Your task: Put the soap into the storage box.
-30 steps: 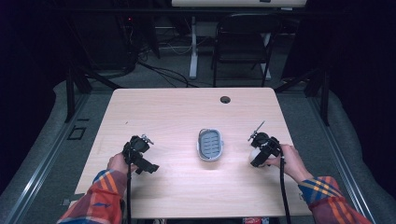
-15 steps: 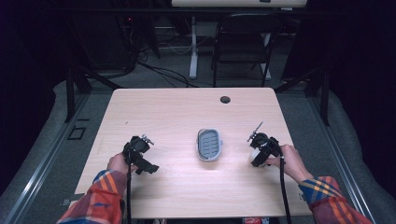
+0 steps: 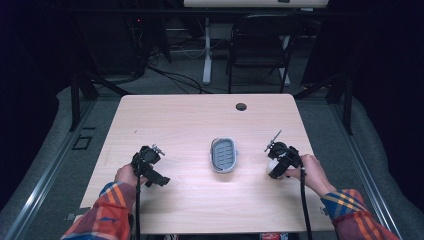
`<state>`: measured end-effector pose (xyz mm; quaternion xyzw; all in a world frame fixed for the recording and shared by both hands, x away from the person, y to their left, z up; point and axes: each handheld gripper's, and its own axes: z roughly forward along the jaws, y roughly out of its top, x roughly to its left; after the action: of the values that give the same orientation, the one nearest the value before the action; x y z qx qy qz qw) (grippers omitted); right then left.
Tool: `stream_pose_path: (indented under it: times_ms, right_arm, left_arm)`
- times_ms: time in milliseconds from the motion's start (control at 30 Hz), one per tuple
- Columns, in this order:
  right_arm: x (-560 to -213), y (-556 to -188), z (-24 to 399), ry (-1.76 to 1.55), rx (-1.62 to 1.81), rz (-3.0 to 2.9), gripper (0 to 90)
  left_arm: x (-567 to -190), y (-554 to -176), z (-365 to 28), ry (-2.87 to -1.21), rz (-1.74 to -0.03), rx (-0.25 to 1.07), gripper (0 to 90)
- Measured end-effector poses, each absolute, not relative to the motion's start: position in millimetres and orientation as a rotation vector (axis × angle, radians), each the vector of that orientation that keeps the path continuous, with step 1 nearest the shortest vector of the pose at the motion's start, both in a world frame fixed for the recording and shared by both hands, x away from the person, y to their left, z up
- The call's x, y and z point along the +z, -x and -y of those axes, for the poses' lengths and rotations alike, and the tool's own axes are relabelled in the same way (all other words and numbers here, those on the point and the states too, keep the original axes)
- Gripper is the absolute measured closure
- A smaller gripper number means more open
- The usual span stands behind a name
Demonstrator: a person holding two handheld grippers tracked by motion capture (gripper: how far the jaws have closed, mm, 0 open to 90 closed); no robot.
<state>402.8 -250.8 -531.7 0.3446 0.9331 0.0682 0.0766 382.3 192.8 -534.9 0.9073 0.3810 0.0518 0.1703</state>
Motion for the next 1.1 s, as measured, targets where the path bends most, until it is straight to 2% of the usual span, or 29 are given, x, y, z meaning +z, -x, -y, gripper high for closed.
stream_pose_path:
  times_ms: [1100]
  right_arm:
    - [-513, -408, 236, -0.995, 0.271, -2.8, 23.4]
  left_arm:
    - [-536, -382, -192, -2.575, -1.083, 0.145, 0.0]
